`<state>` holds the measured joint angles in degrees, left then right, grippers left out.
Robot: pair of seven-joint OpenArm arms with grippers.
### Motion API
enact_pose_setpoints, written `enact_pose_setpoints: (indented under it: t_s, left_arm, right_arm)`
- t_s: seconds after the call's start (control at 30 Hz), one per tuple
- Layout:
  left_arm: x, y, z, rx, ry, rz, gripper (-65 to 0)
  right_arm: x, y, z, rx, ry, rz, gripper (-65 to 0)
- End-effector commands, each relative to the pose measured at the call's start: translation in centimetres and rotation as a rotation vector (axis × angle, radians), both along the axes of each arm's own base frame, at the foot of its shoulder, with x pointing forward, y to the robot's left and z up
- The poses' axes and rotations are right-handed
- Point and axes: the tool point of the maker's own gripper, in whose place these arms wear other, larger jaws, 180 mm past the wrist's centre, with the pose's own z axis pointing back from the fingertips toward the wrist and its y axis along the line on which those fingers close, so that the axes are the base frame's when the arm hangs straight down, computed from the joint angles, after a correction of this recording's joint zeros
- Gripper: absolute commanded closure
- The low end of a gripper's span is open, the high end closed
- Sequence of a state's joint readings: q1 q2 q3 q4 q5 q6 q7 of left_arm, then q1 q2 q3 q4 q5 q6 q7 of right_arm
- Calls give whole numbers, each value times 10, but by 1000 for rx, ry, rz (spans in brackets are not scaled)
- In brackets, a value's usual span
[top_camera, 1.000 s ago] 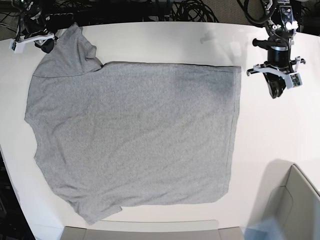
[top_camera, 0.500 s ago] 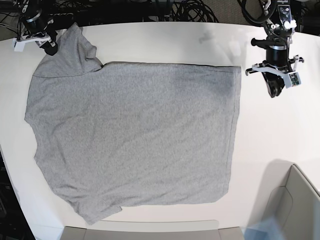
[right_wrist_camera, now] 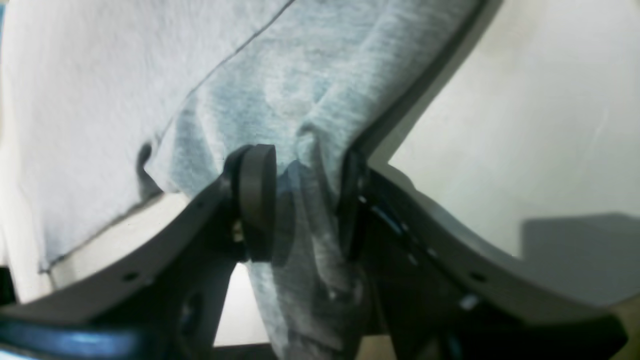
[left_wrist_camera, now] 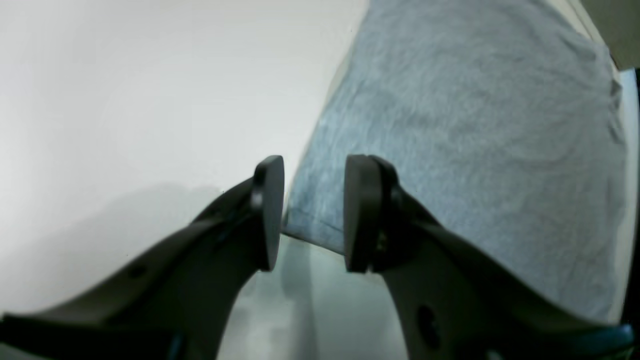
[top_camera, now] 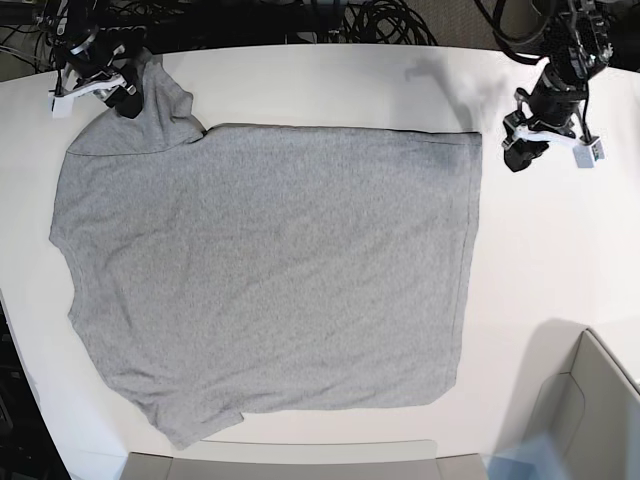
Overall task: Fold the T-shirt properly
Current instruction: 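Close both grippers on the shoulder corners of the shirt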
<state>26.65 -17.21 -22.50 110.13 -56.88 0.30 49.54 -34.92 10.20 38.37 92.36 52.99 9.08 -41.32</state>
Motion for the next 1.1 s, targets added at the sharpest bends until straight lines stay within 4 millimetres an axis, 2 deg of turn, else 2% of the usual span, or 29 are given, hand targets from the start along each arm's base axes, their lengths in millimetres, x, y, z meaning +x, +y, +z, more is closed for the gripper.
enact_pose_setpoints:
  t_s: [0.0, 0.13, 0.4, 0.53, 0.67, 0.97, 1.07]
  left_arm:
    - [8, 5, 6, -27, -32, 16, -215]
    - [1, 18, -33, -82, 65, 73, -215]
    - [-8, 12, -49, -121, 144, 19, -215]
    - [-17, 1, -70, -140, 172, -61, -215]
    - [-14, -8, -86, -169, 197, -70, -215]
    - [-17, -15, -92, -194, 212, -69, -215]
    - [-18, -39, -97, -208, 233, -137, -215]
  right_arm:
    - [-18, -3, -11, -24, 95, 29, -209]
    - [-16, -10, -8, -46, 95, 41, -209]
    - [-18, -16, -6, -63, 104, 59, -209]
    - [-16, -12, -7, -47, 126, 83, -209]
    - [-16, -11, -7, -44, 128, 87, -209]
    - [-11, -9, -6, -41, 119, 95, -209]
    - [-10, -9, -6, -41, 118, 95, -208]
